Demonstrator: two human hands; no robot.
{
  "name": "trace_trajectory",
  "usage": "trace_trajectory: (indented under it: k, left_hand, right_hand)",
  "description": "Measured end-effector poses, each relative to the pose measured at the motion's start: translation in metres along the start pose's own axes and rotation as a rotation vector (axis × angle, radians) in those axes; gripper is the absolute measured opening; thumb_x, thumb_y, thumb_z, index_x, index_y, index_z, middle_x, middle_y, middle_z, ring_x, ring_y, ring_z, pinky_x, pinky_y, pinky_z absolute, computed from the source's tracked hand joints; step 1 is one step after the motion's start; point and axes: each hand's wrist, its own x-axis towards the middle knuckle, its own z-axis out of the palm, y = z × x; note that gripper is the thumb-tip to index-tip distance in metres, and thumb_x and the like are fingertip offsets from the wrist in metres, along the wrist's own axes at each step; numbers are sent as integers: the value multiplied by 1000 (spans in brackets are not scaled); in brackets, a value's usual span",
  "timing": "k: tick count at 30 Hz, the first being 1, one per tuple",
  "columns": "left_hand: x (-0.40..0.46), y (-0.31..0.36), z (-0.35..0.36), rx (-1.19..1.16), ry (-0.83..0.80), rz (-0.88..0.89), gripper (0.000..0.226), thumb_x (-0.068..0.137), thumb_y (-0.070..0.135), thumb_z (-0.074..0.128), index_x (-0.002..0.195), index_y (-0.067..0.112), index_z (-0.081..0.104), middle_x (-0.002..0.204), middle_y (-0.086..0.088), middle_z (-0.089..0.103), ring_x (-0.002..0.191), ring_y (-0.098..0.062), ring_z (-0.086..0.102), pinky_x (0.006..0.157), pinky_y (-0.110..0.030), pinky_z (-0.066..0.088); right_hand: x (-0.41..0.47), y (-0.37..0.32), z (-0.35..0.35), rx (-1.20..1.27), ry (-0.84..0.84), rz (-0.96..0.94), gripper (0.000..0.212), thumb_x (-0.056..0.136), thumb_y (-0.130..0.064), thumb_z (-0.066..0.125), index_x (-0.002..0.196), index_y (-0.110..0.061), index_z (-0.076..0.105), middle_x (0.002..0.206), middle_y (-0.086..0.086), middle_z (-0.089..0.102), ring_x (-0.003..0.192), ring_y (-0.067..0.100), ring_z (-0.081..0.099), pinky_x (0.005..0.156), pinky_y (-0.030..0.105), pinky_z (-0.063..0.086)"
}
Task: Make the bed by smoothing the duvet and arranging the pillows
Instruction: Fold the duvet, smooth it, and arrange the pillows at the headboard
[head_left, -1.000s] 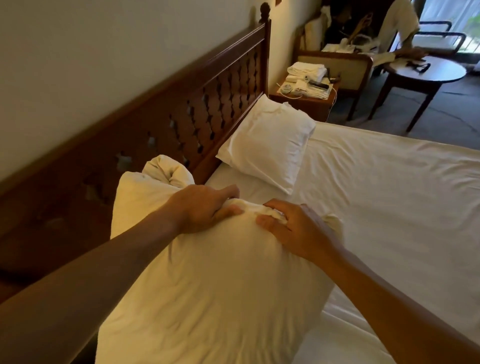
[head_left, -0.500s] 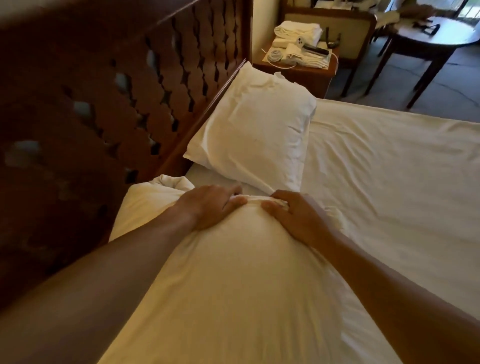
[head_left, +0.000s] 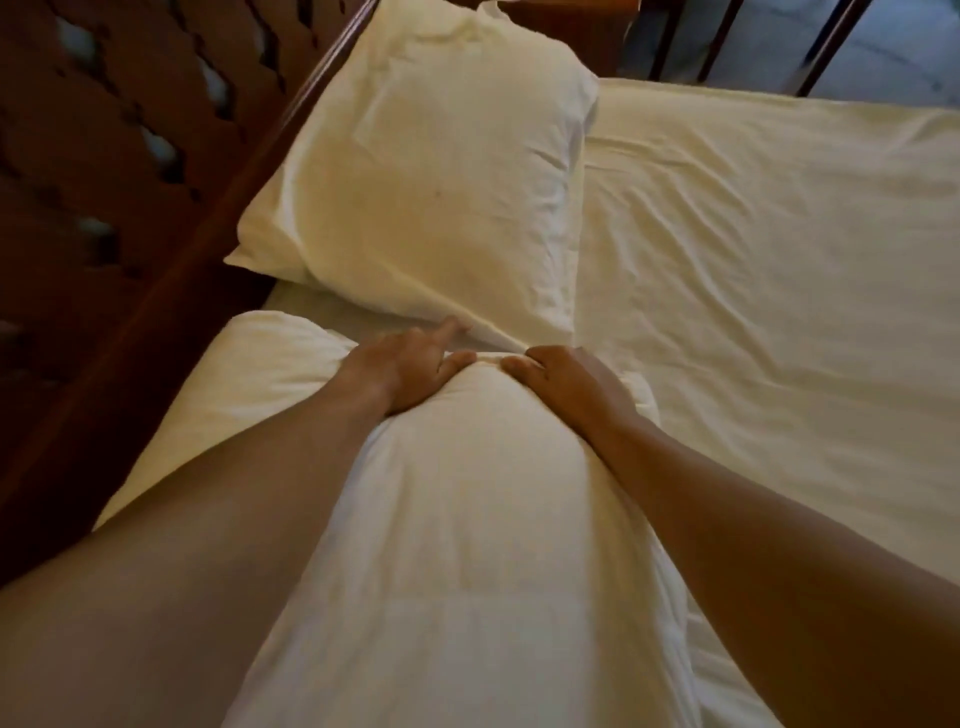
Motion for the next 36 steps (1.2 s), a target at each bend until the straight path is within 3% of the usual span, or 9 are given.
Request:
trace_trajectory:
  k: [4, 8, 12, 15, 19, 28, 30, 33, 36]
  left_hand:
    - [13, 3, 10, 87, 151, 20, 43, 103, 44, 35, 141, 24, 40, 112, -21, 69, 104, -42, 63, 82, -43, 44]
    - [-1, 15, 1, 95, 366, 46, 37, 101, 24, 41, 136, 18, 51, 100, -17, 72, 93, -38, 65, 89, -41, 40]
    - [-54, 35, -17, -152, 506, -51, 43, 95, 24, 41, 135, 17, 54, 114, -7, 67, 105, -28, 59, 99, -40, 38]
    - [-119, 53, -26, -218, 486, -109, 46, 96, 30, 39, 141, 22, 49, 137, 1, 57, 128, -18, 48, 115, -37, 29]
    - [-215, 54, -15, -224, 405, -266, 54, 97, 40, 30, 149, 31, 38, 157, 6, 34, 148, -11, 21, 123, -36, 9]
    - [-372, 6, 19, -276, 347, -644, 59, 97, 52, 24, 155, 40, 19, 164, 2, 16, 152, -18, 10, 124, -45, 1]
    - [-403, 2, 23, -317, 325, -751, 61, 97, 60, 25, 154, 40, 19, 162, 1, 22, 149, -24, 22, 122, -47, 9]
    - [-448, -3, 34, -515, 232, -932, 72, 86, 79, 27, 145, 38, 36, 143, 0, 50, 127, -27, 51, 105, -45, 40]
    - [-478, -3, 50, -748, 204, -1040, 75, 71, 93, 29, 107, 31, 51, 100, 2, 68, 93, -23, 65, 84, -42, 53]
  right_hand:
    - [8, 9, 15, -12, 82, 55, 46, 93, -66, 38, 80, -30, 62, 96, 7, 69, 91, 33, 62, 71, 40, 47]
    - [4, 10, 20, -53, 115, 92, 45, 96, -62, 37, 83, -27, 61, 99, 10, 68, 94, 36, 62, 69, 39, 43]
    - [-23, -6, 0, 68, 250, 141, 34, 99, -46, 46, 122, -28, 63, 125, 5, 62, 118, 29, 54, 94, 40, 40]
    - [-93, -33, -11, 210, 330, 46, 49, 101, -50, 37, 146, -31, 45, 151, -3, 43, 141, 19, 34, 116, 40, 28]
    - [-208, -84, 21, 82, 106, -115, 65, 96, -63, 18, 156, -41, 18, 165, -16, 2, 152, 7, -10, 124, 39, -3]
    - [-219, -114, 47, -128, 35, 35, 66, 99, -56, 22, 158, -34, 1, 167, -4, -8, 153, 19, -11, 122, 52, -3]
    - [-230, -141, 47, -89, -34, -99, 68, 100, -55, 26, 159, -33, 1, 167, -4, -8, 153, 16, -13, 123, 50, -5]
    - [-264, -186, 67, -159, -165, -460, 68, 96, -64, 19, 158, -38, 6, 166, -8, -6, 153, 14, -12, 123, 49, -3]
    - [-285, -210, 101, -361, -239, -581, 71, 92, -66, 6, 157, -39, -3, 165, -7, -13, 152, 16, -16, 123, 48, -6]
